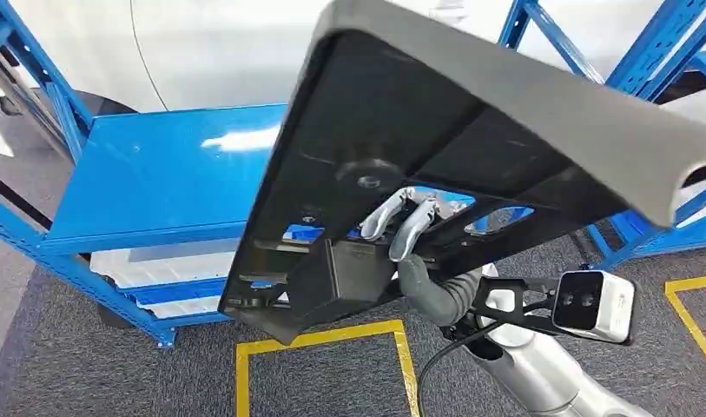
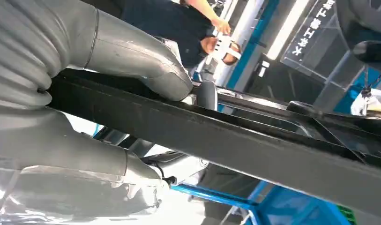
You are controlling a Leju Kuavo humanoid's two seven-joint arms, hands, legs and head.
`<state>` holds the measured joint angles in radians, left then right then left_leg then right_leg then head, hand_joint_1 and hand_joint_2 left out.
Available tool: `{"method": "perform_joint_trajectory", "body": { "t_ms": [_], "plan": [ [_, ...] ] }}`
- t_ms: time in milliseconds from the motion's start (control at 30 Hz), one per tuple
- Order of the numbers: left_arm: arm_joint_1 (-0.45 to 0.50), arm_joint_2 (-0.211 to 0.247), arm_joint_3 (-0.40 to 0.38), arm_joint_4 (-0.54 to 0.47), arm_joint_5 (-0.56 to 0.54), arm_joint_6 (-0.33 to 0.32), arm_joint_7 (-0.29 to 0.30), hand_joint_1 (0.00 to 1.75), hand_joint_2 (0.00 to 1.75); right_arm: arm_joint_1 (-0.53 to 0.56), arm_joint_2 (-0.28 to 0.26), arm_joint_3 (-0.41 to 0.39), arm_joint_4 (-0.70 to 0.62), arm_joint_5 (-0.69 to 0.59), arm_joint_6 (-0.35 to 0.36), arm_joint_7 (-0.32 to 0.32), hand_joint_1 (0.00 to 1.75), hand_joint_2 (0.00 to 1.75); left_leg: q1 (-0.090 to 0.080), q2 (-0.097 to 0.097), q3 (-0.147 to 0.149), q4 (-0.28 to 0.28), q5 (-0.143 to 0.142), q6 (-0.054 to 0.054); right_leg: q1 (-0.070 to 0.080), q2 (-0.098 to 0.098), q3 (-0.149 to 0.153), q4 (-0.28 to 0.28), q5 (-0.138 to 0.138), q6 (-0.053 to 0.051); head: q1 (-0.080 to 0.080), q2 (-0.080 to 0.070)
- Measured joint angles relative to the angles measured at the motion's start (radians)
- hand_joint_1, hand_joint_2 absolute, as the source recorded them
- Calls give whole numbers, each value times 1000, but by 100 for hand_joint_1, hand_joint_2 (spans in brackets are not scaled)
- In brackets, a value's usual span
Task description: Take the parts from the cabinet and place them on the table.
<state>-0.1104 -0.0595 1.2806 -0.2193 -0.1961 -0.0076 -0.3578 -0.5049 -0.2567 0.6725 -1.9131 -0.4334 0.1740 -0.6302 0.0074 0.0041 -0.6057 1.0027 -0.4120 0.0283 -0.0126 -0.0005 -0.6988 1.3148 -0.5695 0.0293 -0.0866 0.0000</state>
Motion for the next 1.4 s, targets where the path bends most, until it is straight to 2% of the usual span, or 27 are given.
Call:
{"method": "perform_joint_trajectory", "body": {
  "t_ms": [67, 100, 133, 233, 267, 300, 333, 400, 433, 467, 500, 567, 600, 633, 667, 767, 800, 833, 900, 967, 1033, 1100, 1133, 1267, 1300, 1367, 1400],
  "plan": [
    [0, -3, 2, 0, 0, 5, -2, 0, 0, -8, 1, 0, 3, -4, 7, 7, 175, 175, -1, -1, -22, 7, 14, -4, 1, 0, 106, -148, 71, -10, 0, 0],
    [0, -5, 3, 0, 0, 7, -3, 0, 0, -14, 1, 0, 3, -5, 8, 8, 175, 175, -1, -2, -30, 12, 19, -8, 3, 2, 171, -241, 75, -19, 0, 0],
    [0, -7, 4, 0, 0, 7, -3, 0, 0, -20, 1, 0, 3, -7, 8, 8, 175, 175, -7, -3, -38, 15, 25, -13, 10, 1, 208, -307, 47, -22, 0, 0],
    [0, -7, 10, 0, 0, 8, -3, 0, 0, -24, 2, -1, 3, -12, 8, 8, 175, 175, -1, -2, -41, 5, 52, -31, 16, 2, 194, -311, 63, -28, 0, 0],
    [3, -7, 12, 0, 0, 11, -3, 0, 0, -24, 2, -1, 3, -14, 8, 8, 175, 175, -7, -5, -44, 0, 61, -39, 9, -1, 188, -321, 78, -38, 0, 0],
    [3, -6, 14, 0, 0, 11, -4, 0, 0, -27, 3, -1, 3, -15, 8, 9, 175, 175, -1, -5, -51, 12, 33, -42, 3, -8, 182, -325, 90, -46, 0, 0],
    [4, -6, 14, 0, 0, 11, -4, 0, 0, -29, 4, -2, 3, -17, 7, 10, 175, 175, -2, -5, -67, 51, -20, -45, 3, -8, 170, -325, 99, -54, 0, 0],
    [3, -7, 15, 0, 0, 14, -3, 0, 0, -31, 5, -1, 3, -21, 2, 17, 175, 175, 4, -5, -105, 197, -135, -55, 4, -8, 146, -323, 118, -57, 0, 0],
    [3, -7, 15, 0, 0, 14, -3, 0, 0, -32, 5, -1, 3, -22, -5, 22, 175, 175, 5, -5, -120, 271, -168, -59, 5, -9, 131, -321, 129, -57, 0, 0],
    [3, -6, 15, 0, 0, 14, -3, 0, 0, -32, 5, -1, 3, -24, -14, 24, 175, 175, 5, -5, -123, 316, -167, -62, 5, -9, 115, -318, 138, -55, 0, 0],
    [3, -5, 15, 0, 0, 14, -2, 0, 0, -32, 4, -1, 3, -25, -20, 25, 175, 175, 6, -5, -105, 319, -139, -64, 5, -9, 99, -314, 148, -53, 0, 0],
    [2, -2, 15, 0, 0, 14, 2, 0, 0, -33, 3, -1, 3, -29, -32, 25, 175, 175, 8, -4, -16, 212, -54, -62, 4, -9, 71, -308, 162, -47, 0, 0],
    [2, -1, 15, 0, 0, 15, 5, 0, 0, -35, 3, -1, 3, -31, -34, 25, 175, 175, 9, -4, 47, 128, -45, -60, 4, -8, 60, -303, 169, -43, 0, 0],
    [-1, 1, 15, 0, 0, 15, 8, 0, 0, -38, 2, -2, 3, -32, -36, 25, 175, 175, 6, -5, 104, 44, -88, -55, 8, -8, 52, -299, 174, -37, 0, 0],
    [-2, 3, 15, 0, 0, 14, 9, 0, 0, -42, 1, -2, 3, -33, -39, 25, 175, 175, 1, -7, 133, -16, -113, -44, 8, -9, 49, -294, 179, -30, 0, 0],
    [0, 4, 15, 0, 0, 10, 18, 0, 0, -51, 1, 0, 3, -34, -49, 26, 175, 175, -2, -6, 116, -10, -99, -24, 8, -11, 50, -301, 200, -12, 0, 0],
    [-1, 3, 15, 0, 0, 9, 20, 0, 0, -52, 0, 0, 3, -34, -50, 26, 175, 175, 6, -1, 116, -18, -87, -16, 3, -9, 44, -294, 194, -8, 0, 0],
    [-2, 3, 15, 0, 0, 8, 24, 0, 0, -55, 0, 0, 3, -34, -50, 26, 175, 175, 5, -1, 110, -18, -80, -10, 3, -6, 30, -266, 160, -3, 0, 0],
    [-1, 3, 15, 0, 0, 8, 33, 0, 0, -57, 0, 1, 3, -38, -51, 27, 175, 175, 3, 2, 93, -16, -67, -2, 0, -4, -27, -116, 63, 4, 0, 0],
    [0, 4, 15, 0, 0, 9, 45, 0, 0, -57, -4, 6, 4, -48, -58, 28, 175, 175, 0, 2, 77, -12, -57, -2, 0, -4, -71, 17, 13, 8, 0, 0],
    [1, 4, 15, 0, 0, 11, 52, 0, 0, -60, -7, 10, 6, -53, -69, 30, 175, 175, -1, 1, 67, -7, -53, -3, 0, -4, -24, -36, 50, 5, 0, 0],
    [1, 4, 15, 0, 0, 11, 53, 0, 0, -70, -8, 13, 6, -53, -69, 32, 175, 175, -3, 1, 63, 0, -52, -5, 1, -4, 84, -206, 117, -6, 0, 0],
    [0, 4, 15, 0, 0, 11, 54, 0, 0, -75, -8, 13, 6, -53, -71, 32, 175, 175, -3, 1, 60, 2, -52, -7, 4, -3, 117, -272, 114, -15, 0, 0],
    [-1, 6, 14, 0, 0, 22, 62, 0, 0, -80, -9, 20, 6, -50, -101, 34, 175, 175, -6, 2, 47, 6, -44, -30, 13, 0, 116, -289, 114, -31, 0, 0],
    [-1, 10, 14, 0, 0, 24, 63, 0, 0, -80, -9, 21, 6, -47, -103, 34, 175, 175, -12, 2, 46, 8, -46, -35, 2, -1, 118, -300, 120, -41, 0, 0],
    [0, 12, 14, 0, 0, 26, 65, 0, 0, -79, -8, 23, 6, -32, -103, 26, 175, 175, -6, -1, 19, 68, -96, -45, 0, -5, 118, -306, 128, -52, 0, 0],
    [-1, 13, 14, -1, 0, 26, 66, 0, 0, -74, -8, 24, 6, -17, -100, 12, 175, 175, -2, -1, -17, 150, -139, -49, 2, -6, 115, -306, 129, -54, 0, 0]
  ]
}}
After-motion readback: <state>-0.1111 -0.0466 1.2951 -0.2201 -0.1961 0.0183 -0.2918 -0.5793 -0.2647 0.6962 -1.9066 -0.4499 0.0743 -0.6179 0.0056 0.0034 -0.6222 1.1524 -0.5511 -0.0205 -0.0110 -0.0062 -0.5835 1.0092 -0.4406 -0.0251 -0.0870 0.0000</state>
